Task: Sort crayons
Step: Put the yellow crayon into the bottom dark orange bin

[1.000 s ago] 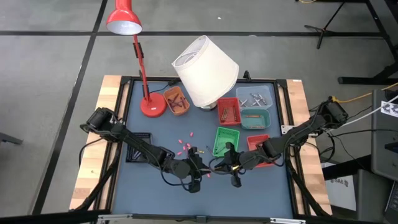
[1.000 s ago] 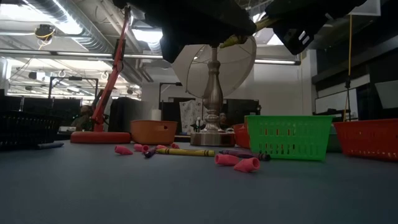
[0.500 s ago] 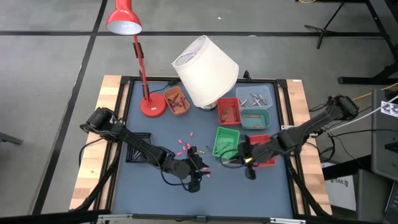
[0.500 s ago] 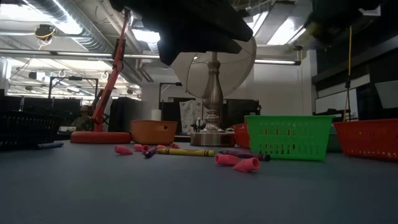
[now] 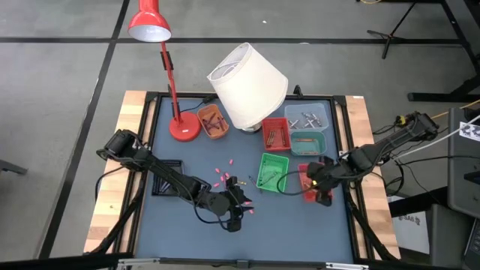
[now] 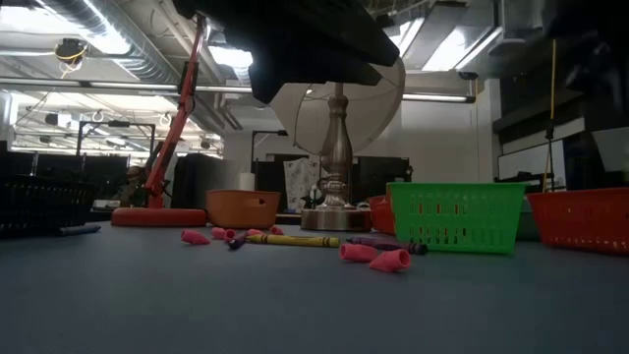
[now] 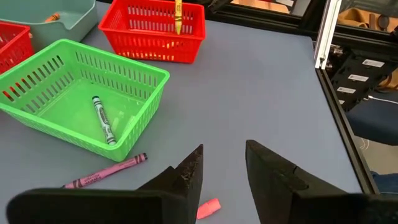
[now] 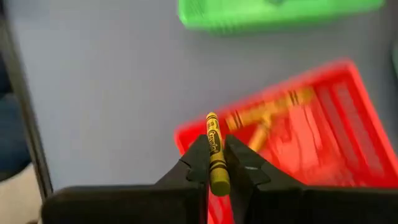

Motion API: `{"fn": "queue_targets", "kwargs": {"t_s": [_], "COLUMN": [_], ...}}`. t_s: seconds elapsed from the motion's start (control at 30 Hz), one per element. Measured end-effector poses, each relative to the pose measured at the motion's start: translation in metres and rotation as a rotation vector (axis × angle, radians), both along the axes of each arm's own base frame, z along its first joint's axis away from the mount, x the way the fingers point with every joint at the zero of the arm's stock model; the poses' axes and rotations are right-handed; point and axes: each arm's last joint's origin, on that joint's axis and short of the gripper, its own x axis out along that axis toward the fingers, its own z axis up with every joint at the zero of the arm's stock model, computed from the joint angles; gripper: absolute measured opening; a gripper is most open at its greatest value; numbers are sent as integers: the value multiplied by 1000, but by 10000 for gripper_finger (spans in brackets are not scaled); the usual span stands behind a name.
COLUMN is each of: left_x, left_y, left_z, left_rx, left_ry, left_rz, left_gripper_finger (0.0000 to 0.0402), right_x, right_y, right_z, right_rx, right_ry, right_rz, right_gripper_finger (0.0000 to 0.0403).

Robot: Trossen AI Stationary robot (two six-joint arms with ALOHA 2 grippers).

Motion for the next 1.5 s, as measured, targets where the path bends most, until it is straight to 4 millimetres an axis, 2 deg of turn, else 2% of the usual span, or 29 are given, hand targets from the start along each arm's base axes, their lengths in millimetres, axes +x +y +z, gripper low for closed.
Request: {"fn": "queue_targets", "kwargs": {"t_s": [0.13, 0.33, 0.8, 1.0, 1.5], "left_x": [0, 3, 4, 2, 14], "left_y": [1, 7, 38, 53, 84], "left_z": [0, 0, -13, -21, -65], "left_rx": [2, 2, 72, 111, 82], "left_ry": [-1, -1, 160, 266, 430], "left_rz": [6, 24, 97, 130, 110], "left_gripper_finger": [104, 104, 104, 104, 104], "right_x": [-9, -14, -13, -12, -2], "right_y": [-4, -7, -7, -7, -1], "right_z": [-4, -5, -5, -5, -1], "right_rx": [-18, -46, -67, -60, 1], "right_ry": [120, 168, 148, 135, 30], "right_rz": [-32, -37, -46, -46, -45], "right_gripper_finger": [25, 28, 110, 126, 127]}}
